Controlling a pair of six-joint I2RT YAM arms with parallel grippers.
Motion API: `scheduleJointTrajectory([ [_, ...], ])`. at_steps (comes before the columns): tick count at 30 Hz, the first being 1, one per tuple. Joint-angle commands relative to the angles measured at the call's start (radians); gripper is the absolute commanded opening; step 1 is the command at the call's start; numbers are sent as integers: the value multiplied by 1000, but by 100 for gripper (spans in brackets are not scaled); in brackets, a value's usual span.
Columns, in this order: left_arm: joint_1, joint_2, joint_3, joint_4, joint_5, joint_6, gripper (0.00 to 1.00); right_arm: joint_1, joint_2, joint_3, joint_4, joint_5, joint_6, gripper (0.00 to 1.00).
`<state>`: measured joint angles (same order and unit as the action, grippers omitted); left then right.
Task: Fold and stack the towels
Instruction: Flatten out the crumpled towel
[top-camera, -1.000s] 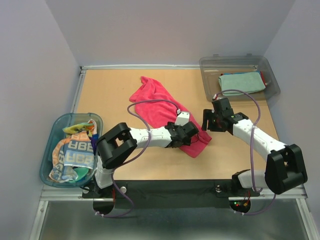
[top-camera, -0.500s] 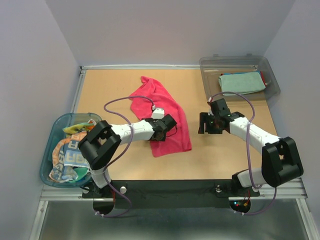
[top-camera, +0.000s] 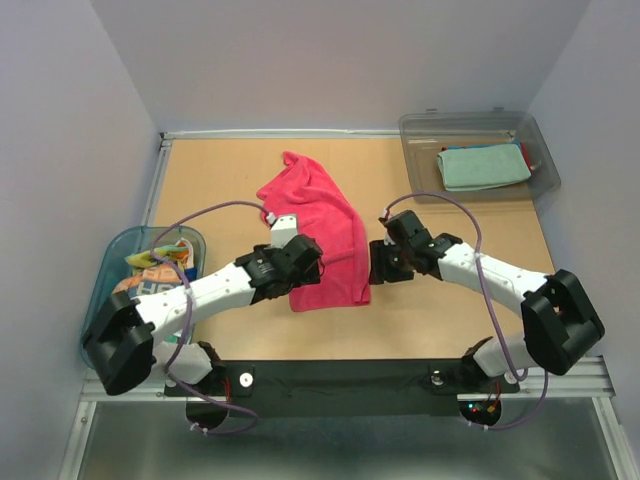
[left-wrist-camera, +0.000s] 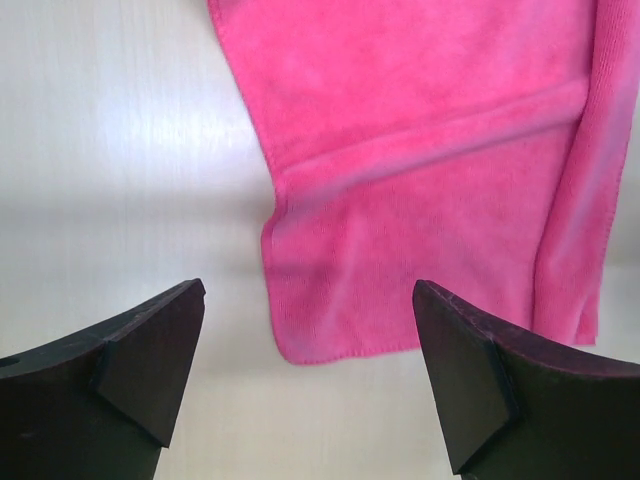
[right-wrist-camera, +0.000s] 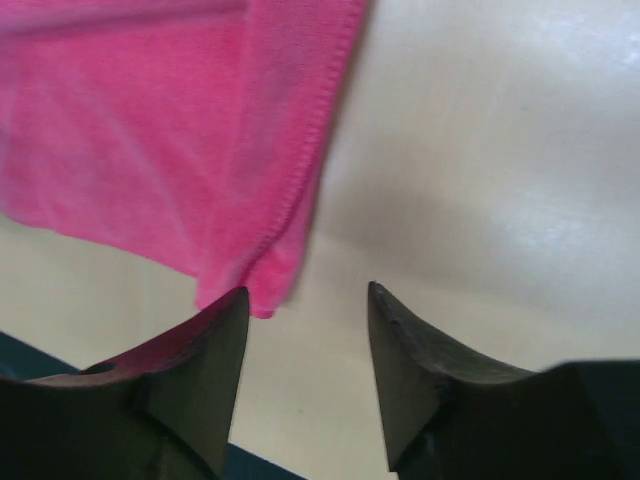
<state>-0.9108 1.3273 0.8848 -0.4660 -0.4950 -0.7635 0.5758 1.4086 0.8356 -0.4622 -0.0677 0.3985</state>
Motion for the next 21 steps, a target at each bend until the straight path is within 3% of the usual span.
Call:
scheduleJointTrajectory([
  [1,-7,-80,-138,39,78,-173,95,45,-56,1,106,2,143,52],
  [7,-7,-97,-265,119,136,-221,89,87,-73,-56,184,-61,230,47],
  [16,-11,29,-271,167,184,-195,78,116,3,-135,342,-142,316,43],
  [21,-13,62,-261,156,182,-191,63,125,35,-145,356,-145,321,42],
])
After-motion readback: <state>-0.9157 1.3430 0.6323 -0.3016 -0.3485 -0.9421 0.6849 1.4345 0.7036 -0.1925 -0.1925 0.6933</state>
